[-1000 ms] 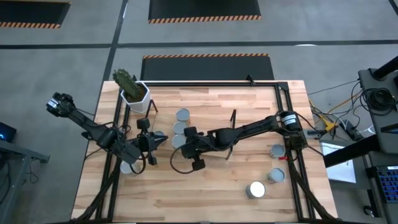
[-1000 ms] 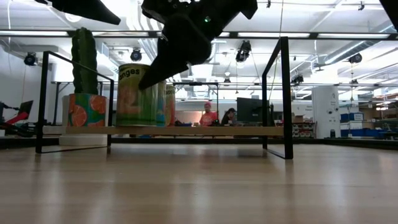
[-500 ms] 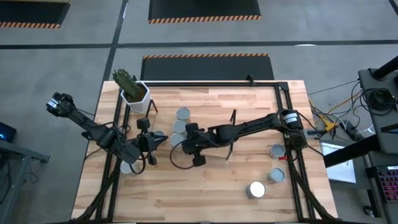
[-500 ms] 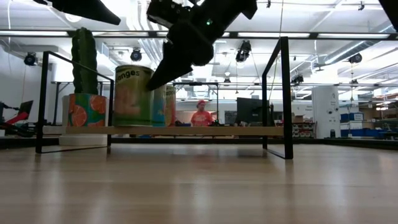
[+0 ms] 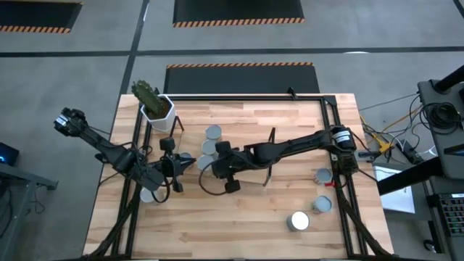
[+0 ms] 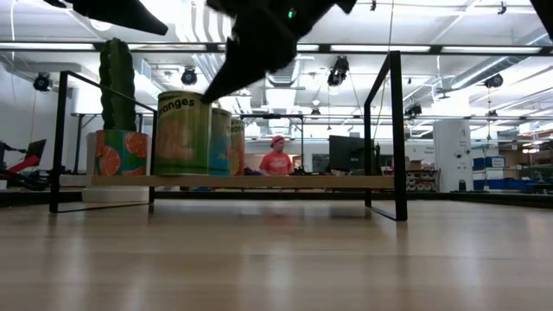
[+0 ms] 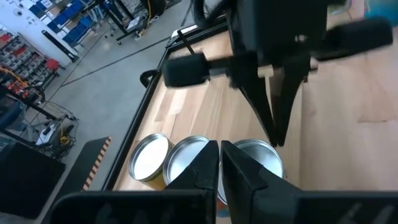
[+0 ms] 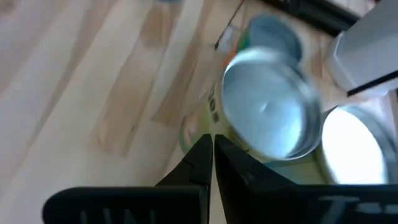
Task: Pick and place cans onto a shelf
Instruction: Put the canned oranges on the shelf
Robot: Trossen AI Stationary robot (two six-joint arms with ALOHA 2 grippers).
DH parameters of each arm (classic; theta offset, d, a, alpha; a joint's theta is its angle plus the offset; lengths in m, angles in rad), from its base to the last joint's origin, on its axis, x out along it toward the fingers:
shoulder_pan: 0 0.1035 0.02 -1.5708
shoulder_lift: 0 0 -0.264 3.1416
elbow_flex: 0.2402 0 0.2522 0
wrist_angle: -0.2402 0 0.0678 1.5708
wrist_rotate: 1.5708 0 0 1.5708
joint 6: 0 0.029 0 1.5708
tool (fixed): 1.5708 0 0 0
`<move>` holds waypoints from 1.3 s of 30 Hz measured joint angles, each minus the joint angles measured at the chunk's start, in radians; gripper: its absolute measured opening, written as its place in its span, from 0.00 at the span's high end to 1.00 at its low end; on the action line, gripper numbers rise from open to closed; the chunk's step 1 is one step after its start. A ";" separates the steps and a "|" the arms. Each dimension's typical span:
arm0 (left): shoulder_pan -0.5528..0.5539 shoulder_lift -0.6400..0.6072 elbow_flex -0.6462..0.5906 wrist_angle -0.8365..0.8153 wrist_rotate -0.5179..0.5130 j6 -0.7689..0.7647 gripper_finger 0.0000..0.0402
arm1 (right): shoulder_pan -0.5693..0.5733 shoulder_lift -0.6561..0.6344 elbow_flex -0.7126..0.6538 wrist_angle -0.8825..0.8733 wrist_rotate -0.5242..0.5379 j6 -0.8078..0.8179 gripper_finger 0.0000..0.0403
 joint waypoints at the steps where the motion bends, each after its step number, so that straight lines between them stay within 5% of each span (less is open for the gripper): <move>1: 0.000 0.000 0.000 0.000 0.000 0.000 1.00 | 0.000 -0.009 0.002 -0.001 -0.014 -0.001 0.98; 19: 0.000 -0.003 0.000 -0.009 -0.080 0.048 1.00 | -0.064 0.053 0.042 0.266 -0.040 -0.032 0.98; 39: 0.000 -0.004 0.000 -0.011 -0.080 0.049 1.00 | -0.068 0.072 0.034 0.169 -0.040 -0.034 0.98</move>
